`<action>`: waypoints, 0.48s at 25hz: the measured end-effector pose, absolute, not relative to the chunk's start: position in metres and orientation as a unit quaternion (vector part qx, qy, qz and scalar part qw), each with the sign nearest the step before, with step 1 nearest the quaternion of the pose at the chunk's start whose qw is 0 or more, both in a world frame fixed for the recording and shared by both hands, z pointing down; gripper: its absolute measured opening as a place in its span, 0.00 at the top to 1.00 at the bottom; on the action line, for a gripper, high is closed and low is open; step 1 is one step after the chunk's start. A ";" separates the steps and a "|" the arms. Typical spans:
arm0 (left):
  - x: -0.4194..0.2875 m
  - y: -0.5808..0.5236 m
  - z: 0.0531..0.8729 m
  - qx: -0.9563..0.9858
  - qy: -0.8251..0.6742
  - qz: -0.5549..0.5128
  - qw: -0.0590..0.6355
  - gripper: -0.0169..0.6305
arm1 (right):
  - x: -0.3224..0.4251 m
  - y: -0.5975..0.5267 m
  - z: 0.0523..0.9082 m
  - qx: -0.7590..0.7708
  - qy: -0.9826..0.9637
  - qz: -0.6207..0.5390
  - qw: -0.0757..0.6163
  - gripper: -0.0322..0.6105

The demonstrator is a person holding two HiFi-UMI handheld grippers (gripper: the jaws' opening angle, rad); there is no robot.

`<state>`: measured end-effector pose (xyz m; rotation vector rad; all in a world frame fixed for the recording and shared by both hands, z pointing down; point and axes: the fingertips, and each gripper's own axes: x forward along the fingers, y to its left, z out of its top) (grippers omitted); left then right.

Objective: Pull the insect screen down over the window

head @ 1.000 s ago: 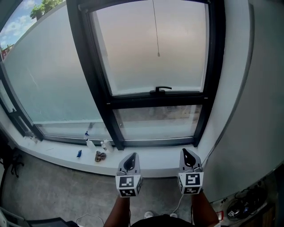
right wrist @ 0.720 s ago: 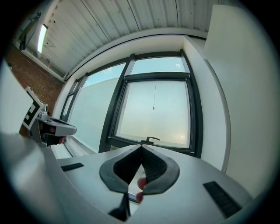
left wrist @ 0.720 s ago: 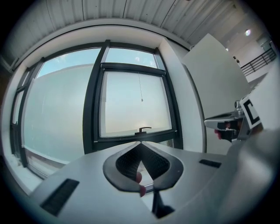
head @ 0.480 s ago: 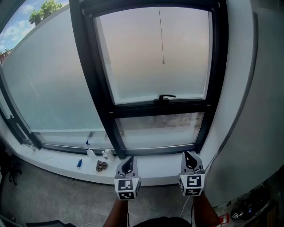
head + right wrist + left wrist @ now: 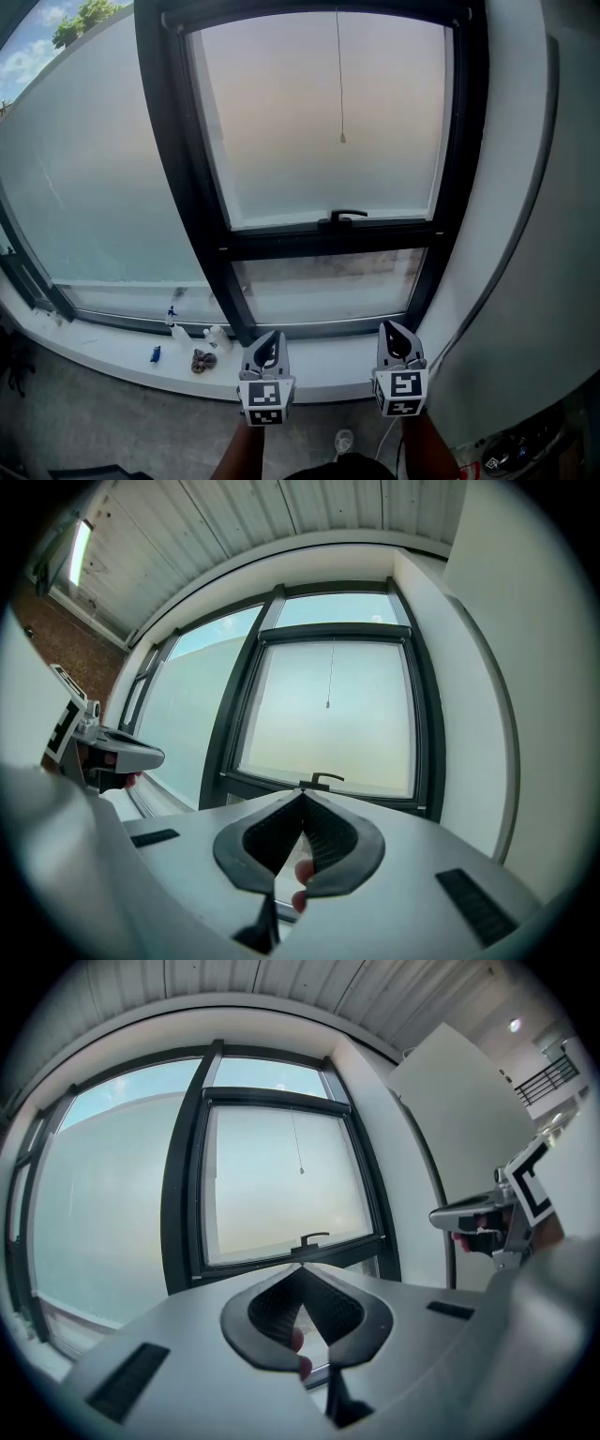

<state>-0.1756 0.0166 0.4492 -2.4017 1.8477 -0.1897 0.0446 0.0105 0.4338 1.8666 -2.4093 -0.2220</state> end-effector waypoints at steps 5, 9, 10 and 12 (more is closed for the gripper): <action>-0.173 -0.024 0.454 -0.786 0.614 -0.061 0.041 0.97 | 0.046 -0.029 0.441 0.601 -0.795 -0.062 0.047 0.95; -0.156 -0.061 0.457 -0.784 0.616 -0.068 0.036 0.97 | 0.055 -0.063 0.444 0.592 -0.803 -0.058 0.047 0.95; -0.149 -0.069 0.458 -0.785 0.614 -0.071 0.038 0.97 | 0.059 -0.071 0.444 0.590 -0.804 -0.057 0.046 0.95; -0.138 -0.084 0.458 -0.788 0.611 -0.071 0.039 0.97 | 0.064 -0.089 0.444 0.588 -0.806 -0.059 0.047 0.95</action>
